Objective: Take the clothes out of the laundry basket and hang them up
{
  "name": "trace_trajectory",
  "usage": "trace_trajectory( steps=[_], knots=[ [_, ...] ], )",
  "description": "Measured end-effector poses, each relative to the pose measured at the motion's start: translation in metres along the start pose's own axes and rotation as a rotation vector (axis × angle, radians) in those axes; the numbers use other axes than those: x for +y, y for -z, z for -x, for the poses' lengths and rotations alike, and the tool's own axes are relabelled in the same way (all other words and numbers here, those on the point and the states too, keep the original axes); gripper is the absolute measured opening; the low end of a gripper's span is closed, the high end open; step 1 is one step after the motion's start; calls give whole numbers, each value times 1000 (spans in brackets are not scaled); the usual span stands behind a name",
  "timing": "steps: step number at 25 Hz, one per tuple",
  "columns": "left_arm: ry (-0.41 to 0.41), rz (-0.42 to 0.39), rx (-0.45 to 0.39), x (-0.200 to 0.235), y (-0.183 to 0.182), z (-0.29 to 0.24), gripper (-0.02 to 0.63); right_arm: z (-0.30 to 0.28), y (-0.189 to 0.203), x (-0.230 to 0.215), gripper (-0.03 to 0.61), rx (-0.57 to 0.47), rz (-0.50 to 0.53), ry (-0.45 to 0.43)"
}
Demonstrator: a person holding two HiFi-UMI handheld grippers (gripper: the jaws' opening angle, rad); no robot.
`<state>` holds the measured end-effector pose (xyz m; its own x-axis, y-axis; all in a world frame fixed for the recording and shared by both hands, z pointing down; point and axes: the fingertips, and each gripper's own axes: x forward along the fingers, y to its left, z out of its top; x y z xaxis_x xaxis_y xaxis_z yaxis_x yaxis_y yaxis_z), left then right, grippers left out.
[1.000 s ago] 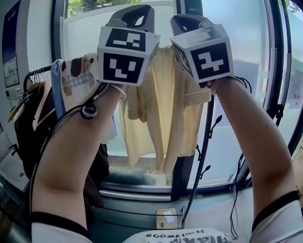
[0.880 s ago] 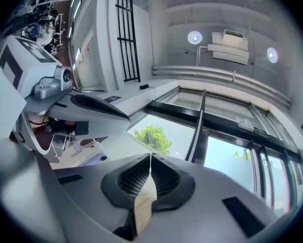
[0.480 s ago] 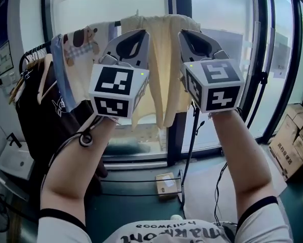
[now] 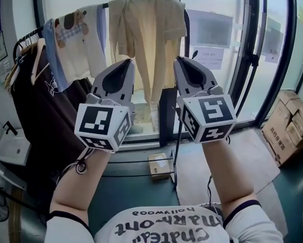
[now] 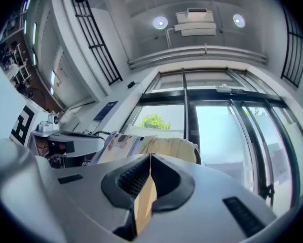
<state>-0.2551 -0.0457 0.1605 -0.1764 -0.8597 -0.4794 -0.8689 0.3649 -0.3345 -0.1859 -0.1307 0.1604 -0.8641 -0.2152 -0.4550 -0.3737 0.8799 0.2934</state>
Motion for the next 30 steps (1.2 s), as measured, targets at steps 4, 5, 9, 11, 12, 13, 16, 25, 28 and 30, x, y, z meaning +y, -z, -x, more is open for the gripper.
trace_trajectory(
  steps=[4, 5, 9, 11, 12, 13, 16, 25, 28, 30],
  knots=[
    [-37, 36, 43, -27, 18, 21, 9, 31, 17, -2, 29, 22, -119, -23],
    [-43, 54, 61, -33, 25, 25, 9, 38, 21, -1, 29, 31, -139, -31],
    [-98, 119, 111, -57, 47, 54, 9, 72, 34, 7, 29, 45, -169, -67],
    [-128, 133, 134, -70, 56, 74, 9, 93, 44, 13, 29, 53, -195, -65],
    [-134, 143, 153, -77, 62, 84, 9, 103, 49, 16, 29, 59, -212, -64],
    [-135, 156, 177, -84, 68, 94, 9, 112, 54, 19, 29, 68, -226, -65],
    [-125, 183, 250, -98, 86, 119, 9, 128, 68, 25, 29, 109, -241, -71],
    [-186, 240, 311, -64, 97, 169, 9, 139, 82, 45, 29, 182, -312, -26],
    [-203, 257, 298, -49, 94, 179, 9, 134, 85, 60, 29, 196, -310, -26],
    [-207, 266, 293, -47, 94, 183, 9, 135, 88, 68, 29, 213, -296, -31]
  ],
)
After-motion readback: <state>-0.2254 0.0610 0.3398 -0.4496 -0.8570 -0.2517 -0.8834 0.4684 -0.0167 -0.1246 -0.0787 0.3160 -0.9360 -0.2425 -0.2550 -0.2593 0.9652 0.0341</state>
